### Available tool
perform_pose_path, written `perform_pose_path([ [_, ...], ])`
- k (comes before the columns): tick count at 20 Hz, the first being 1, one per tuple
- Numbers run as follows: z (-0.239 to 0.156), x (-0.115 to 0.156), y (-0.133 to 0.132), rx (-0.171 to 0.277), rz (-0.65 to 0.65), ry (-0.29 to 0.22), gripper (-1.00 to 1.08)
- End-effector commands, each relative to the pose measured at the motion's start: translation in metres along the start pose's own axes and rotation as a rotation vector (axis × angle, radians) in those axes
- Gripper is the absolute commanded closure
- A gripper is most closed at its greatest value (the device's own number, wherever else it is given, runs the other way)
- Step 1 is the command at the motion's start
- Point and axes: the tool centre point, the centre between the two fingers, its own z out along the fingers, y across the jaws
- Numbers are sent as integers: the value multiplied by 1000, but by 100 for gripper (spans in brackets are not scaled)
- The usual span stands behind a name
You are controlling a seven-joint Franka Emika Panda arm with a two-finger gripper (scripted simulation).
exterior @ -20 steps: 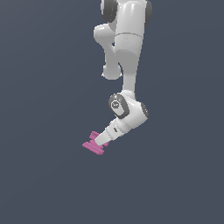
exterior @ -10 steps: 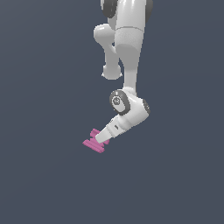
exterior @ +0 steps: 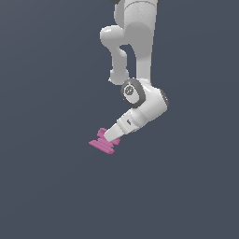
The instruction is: Pick up the object and move it to a goal position.
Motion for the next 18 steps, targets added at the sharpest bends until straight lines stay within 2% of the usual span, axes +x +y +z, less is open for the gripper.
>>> perform_pose_path([
  [1, -23, -12, 8, 0, 0, 1, 108],
  [18, -199, -100, 69, 4, -1, 3, 108],
])
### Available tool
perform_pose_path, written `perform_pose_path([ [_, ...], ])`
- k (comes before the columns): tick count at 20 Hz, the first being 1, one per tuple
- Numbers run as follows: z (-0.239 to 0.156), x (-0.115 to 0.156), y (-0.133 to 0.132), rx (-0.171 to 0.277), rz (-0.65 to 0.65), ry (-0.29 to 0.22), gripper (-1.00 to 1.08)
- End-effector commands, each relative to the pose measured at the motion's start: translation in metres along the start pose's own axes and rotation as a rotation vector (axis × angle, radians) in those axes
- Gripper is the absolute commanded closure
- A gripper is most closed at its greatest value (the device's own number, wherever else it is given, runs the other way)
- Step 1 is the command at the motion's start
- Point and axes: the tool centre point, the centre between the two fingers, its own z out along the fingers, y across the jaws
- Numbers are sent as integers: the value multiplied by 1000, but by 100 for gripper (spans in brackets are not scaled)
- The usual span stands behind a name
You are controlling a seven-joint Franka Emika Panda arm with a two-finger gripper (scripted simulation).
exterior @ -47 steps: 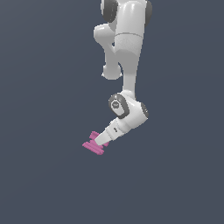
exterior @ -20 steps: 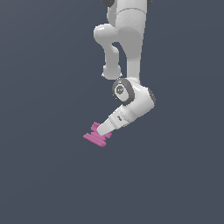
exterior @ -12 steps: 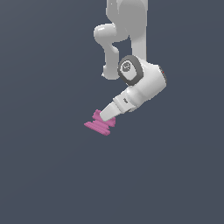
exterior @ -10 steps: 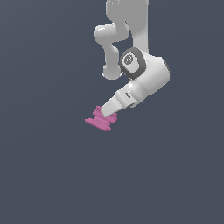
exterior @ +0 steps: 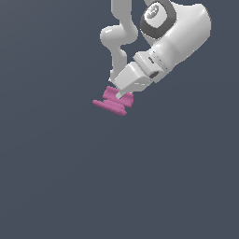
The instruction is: Pick up the object and move it to a goal position.
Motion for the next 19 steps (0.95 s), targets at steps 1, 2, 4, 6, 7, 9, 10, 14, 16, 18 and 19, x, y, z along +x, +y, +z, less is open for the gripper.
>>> perform_pose_path([
  [1, -25, -12, 8, 1, -1, -1, 108],
  [2, -34, -17, 11, 1, -1, -1, 108],
  [4, -51, -25, 18, 1, 0, -1, 108],
  [6, -66, -32, 24, 1, 0, -1, 108],
  [7, -73, -35, 26, 1, 0, -1, 108],
  [9, -85, -40, 31, 0, 1, -1, 108],
  [10, -90, -42, 33, -1, 1, -1, 108],
  [14, -104, -48, 39, -2, 2, -2, 108],
  [16, -108, -50, 40, -3, 2, -3, 108],
  [18, -110, -50, 41, -4, 2, -3, 108],
  [19, -111, -50, 41, -4, 2, -3, 108],
])
